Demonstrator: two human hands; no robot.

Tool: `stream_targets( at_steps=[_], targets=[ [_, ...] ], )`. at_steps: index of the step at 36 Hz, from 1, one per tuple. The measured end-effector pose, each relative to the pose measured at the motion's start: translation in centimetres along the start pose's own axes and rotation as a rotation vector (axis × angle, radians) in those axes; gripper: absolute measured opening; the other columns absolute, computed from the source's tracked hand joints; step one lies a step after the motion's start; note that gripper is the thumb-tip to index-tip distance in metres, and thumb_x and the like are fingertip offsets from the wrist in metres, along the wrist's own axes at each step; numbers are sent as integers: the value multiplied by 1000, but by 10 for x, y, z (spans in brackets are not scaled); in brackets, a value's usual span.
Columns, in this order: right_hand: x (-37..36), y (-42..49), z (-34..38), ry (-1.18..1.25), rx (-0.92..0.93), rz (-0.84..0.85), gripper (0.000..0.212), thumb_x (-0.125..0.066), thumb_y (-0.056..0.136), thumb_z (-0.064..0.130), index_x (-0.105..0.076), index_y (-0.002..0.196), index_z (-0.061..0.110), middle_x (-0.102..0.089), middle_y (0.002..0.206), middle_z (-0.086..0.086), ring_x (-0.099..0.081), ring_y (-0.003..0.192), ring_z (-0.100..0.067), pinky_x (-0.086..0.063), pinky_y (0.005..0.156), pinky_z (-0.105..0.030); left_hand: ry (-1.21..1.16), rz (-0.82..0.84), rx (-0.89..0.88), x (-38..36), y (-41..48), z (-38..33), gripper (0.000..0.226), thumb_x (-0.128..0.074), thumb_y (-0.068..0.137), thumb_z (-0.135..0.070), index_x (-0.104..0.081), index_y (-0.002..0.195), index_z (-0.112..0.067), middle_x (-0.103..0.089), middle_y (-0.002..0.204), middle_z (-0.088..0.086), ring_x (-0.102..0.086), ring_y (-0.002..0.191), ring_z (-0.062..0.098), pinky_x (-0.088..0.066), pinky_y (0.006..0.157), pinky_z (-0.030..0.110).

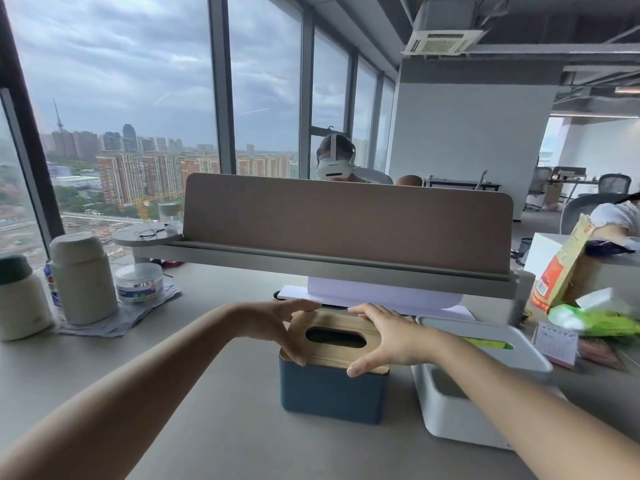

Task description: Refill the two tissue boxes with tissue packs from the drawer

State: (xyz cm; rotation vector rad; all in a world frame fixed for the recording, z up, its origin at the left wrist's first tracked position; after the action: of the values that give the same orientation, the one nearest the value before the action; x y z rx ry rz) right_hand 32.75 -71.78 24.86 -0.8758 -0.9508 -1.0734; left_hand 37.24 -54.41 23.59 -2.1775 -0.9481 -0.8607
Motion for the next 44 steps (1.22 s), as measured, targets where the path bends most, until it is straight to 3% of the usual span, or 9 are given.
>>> stream_targets(
  at_steps=[6,11,18,20,24,28,35,40,44],
  targets=[
    [-1,-5,-1,8,-7,17,110,-74,49,76,-20,140,47,-28,152,13,-24,142,-19,-21,116,-44,-250,-27,-37,0,1,8,101,-84,56,-40,-34,144,-41,-34,150,-18,-35,137,12,-30,116,37],
    [0,-9,1,1,-13,29,107,-75,53,73,-20,141,47,-26,154,11,-22,142,-21,-21,115,-44,-320,-27,-47,-4,-2,18,83,-76,78,-6,-35,145,-32,-36,149,-16,-34,137,8,-34,106,26],
    [-3,-11,-1,22,-29,39,106,-76,54,71,-20,141,49,-25,155,12,-20,143,-20,-21,115,-44,-368,12,-61,-14,-3,25,106,-90,53,-40,-31,139,-52,-37,143,-24,-33,136,6,-30,114,32],
    [-4,-12,-3,22,-29,41,108,-75,54,72,-18,142,49,-23,156,11,-18,144,-21,-21,116,-44,-391,21,-67,-15,-1,26,100,-88,57,-36,-31,137,-54,-37,144,-21,-34,136,7,-29,114,32],
    [-12,-14,-13,0,-94,99,119,-68,57,79,3,148,49,-1,163,13,21,147,-33,2,119,-54,-441,49,-81,-18,0,25,115,-92,46,-43,-29,141,-49,-36,144,-22,-39,134,6,-30,114,31],
    [-14,-11,-18,-19,-114,151,118,-62,63,80,15,147,47,12,160,17,40,136,-34,15,114,-57,-553,52,-115,-23,1,23,124,-94,48,-31,-23,149,-37,-40,142,-15,-58,114,5,-48,90,16],
    [-11,-15,-12,-41,-83,143,107,-59,75,72,11,150,42,6,160,20,24,145,-32,9,118,-56,-628,20,-141,-25,0,21,126,-95,41,-37,-28,148,-37,-45,144,4,-62,107,9,-50,86,17],
    [-12,-18,-12,11,-104,122,107,-64,74,66,7,151,42,-2,162,16,22,146,-31,5,119,-55,-624,-39,-106,-25,-2,21,102,-80,66,-14,-25,149,-33,-42,145,-3,-63,108,10,-49,93,21],
    [-14,-23,-9,63,-124,73,103,-63,75,63,4,150,45,0,161,19,24,146,-30,6,117,-53,-634,-67,-97,-25,-5,19,109,-79,64,-19,-15,151,-35,-28,149,-18,-58,118,13,-39,110,31]
  ],
)
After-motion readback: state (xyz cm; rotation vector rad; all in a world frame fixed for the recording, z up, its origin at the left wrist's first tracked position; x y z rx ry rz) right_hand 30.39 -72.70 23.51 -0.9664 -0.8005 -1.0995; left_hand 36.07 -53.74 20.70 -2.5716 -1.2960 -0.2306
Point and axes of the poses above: each hand's wrist, its own y-axis towards the middle knuckle, its own x-axis out of the back of the hand, z = x × y, the point moved 10 cm from there along y, towards the middle knuckle
